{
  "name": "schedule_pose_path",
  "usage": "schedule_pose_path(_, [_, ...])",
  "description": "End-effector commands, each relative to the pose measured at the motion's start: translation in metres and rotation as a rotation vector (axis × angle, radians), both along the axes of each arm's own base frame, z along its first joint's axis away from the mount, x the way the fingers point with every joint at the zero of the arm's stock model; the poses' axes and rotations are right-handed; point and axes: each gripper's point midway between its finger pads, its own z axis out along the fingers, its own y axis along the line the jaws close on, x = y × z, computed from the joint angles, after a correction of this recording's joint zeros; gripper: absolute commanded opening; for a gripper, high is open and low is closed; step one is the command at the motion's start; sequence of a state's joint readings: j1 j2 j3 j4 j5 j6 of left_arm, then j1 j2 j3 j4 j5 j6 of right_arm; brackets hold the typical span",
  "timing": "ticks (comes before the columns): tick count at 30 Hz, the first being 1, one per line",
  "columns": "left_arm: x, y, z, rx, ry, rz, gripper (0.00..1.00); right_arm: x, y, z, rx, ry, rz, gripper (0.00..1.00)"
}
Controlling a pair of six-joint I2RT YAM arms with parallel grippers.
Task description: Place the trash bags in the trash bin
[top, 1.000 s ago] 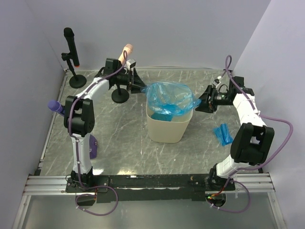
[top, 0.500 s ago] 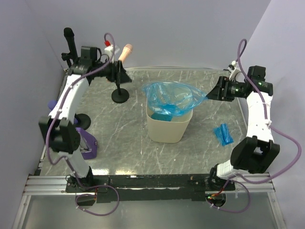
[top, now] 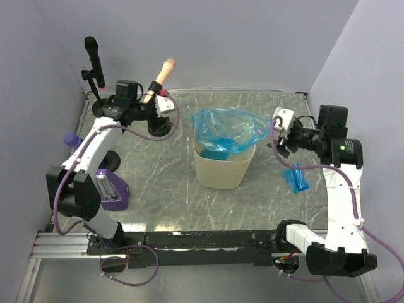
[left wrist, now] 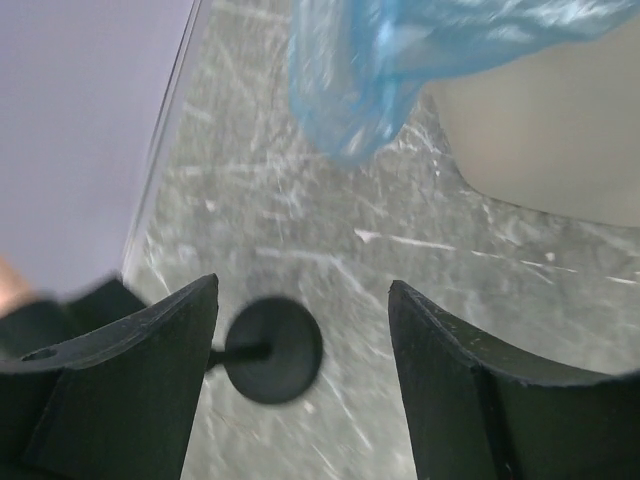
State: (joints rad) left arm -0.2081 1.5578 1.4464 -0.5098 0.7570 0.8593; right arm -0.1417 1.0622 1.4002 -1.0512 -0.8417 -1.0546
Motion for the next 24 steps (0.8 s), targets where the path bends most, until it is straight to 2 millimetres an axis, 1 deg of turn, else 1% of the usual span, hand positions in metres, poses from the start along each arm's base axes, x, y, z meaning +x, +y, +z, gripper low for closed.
schedule_pose_path(1, [0.01, -0.038, 0.024, 0.057, -0.246, -0.169, 0.73, 0.012, 0.008, -0.01, -0.179, -0.091, 0.138, 0.71])
schedule_pose_path(3, [0.008, -0.053, 0.019, 0.072, -0.285, -0.21, 0.72, 0.012, 0.01, -0.017, -0.225, -0.086, 0.18, 0.71])
schedule_pose_path(6, [0.01, -0.069, 0.013, 0.083, -0.325, -0.236, 0.7, 0.015, 0.009, -0.027, -0.294, -0.113, 0.224, 0.71])
schedule_pose_path(7, [0.011, -0.074, 0.014, 0.079, -0.343, -0.239, 0.7, 0.014, 0.016, -0.029, -0.315, -0.128, 0.264, 0.71])
schedule_pose_path(9, [0.013, -0.082, 0.012, 0.08, -0.374, -0.247, 0.67, 0.018, 0.019, -0.035, -0.35, -0.157, 0.293, 0.71])
schedule_pose_path(11, [0.014, -0.088, 0.011, 0.074, -0.385, -0.256, 0.62, 0.024, 0.025, -0.037, -0.365, -0.192, 0.308, 0.7])
schedule_pose_path(14, [0.012, -0.094, 0.013, 0.053, -0.381, -0.265, 0.49, 0.029, 0.035, -0.038, -0.367, -0.214, 0.321, 0.65])
schedule_pose_path(15, [0.01, -0.094, 0.014, 0.052, -0.377, -0.271, 0.44, 0.03, 0.038, -0.039, -0.366, -0.221, 0.32, 0.61])
schedule_pose_path(17, [0.004, -0.094, 0.012, 0.058, -0.359, -0.288, 0.32, 0.029, 0.041, -0.04, -0.369, -0.238, 0.311, 0.44])
schedule_pose_path(18, [0.0, -0.093, 0.011, 0.063, -0.348, -0.293, 0.24, 0.028, 0.041, -0.042, -0.374, -0.246, 0.309, 0.34])
schedule_pose_path(19, [-0.002, -0.091, 0.011, 0.066, -0.337, -0.288, 0.15, 0.027, 0.04, -0.043, -0.377, -0.254, 0.299, 0.21])
schedule_pose_path(20, [-0.006, -0.088, 0.012, 0.071, -0.335, -0.282, 0.03, 0.027, 0.039, -0.043, -0.374, -0.256, 0.283, 0.11])
schedule_pose_path(21, [-0.01, -0.084, 0.015, 0.076, -0.344, -0.268, 0.01, 0.025, 0.037, -0.042, -0.375, -0.258, 0.266, 0.01])
schedule_pose_path(24, [-0.016, -0.071, 0.024, 0.066, -0.358, -0.216, 0.01, 0.02, 0.032, -0.033, -0.348, -0.276, 0.212, 0.0])
